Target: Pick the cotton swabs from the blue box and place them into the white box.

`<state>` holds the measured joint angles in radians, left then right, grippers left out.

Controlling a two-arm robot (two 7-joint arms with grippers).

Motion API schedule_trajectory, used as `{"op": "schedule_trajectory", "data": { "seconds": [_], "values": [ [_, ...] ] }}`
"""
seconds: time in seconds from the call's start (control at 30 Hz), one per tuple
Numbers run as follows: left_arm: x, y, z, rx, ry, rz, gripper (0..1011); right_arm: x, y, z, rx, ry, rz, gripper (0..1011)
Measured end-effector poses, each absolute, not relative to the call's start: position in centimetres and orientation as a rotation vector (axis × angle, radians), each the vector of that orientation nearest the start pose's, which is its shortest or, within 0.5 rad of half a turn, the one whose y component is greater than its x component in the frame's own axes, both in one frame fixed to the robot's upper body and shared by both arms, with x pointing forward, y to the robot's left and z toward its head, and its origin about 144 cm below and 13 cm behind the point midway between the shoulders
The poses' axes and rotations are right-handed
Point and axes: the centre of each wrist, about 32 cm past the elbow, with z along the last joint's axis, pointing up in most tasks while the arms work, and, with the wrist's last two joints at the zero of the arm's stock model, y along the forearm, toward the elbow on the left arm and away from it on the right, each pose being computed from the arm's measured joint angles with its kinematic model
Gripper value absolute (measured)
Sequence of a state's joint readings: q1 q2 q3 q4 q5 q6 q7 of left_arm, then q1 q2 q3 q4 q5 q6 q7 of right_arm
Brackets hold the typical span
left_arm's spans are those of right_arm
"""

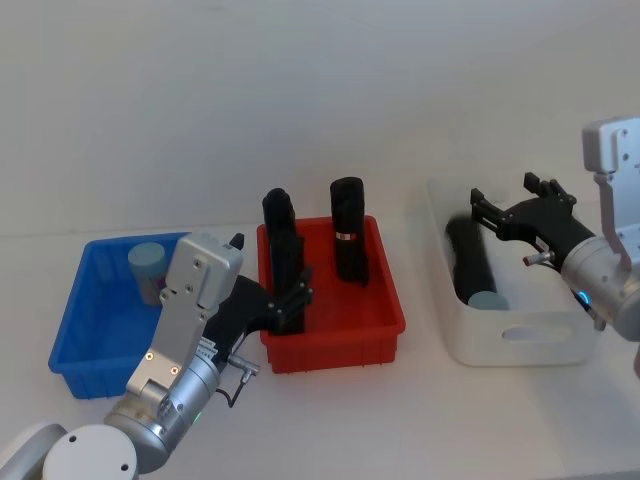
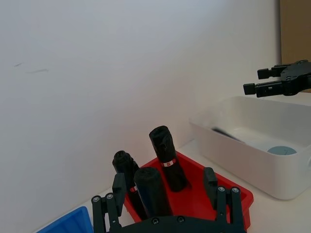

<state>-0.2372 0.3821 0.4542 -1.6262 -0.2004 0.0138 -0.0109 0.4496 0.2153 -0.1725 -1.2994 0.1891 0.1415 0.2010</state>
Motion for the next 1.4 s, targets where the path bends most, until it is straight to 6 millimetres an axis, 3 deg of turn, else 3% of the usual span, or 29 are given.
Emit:
{"op": "schedule_trajectory", "data": {
  "seconds": [0.23,1.4],
  "values": [
    [49.20,19.84,120.44,0.061,-0.268,1.124,1004,57.64,-25.75,122.62,-0.061,-0.065,-1.274,1000],
    [49.20,19.84,120.44,0.061,-0.268,1.124,1004,57.23,-25.86,122.74,-0.055,-0.081,-1.270,1002]
  ]
}}
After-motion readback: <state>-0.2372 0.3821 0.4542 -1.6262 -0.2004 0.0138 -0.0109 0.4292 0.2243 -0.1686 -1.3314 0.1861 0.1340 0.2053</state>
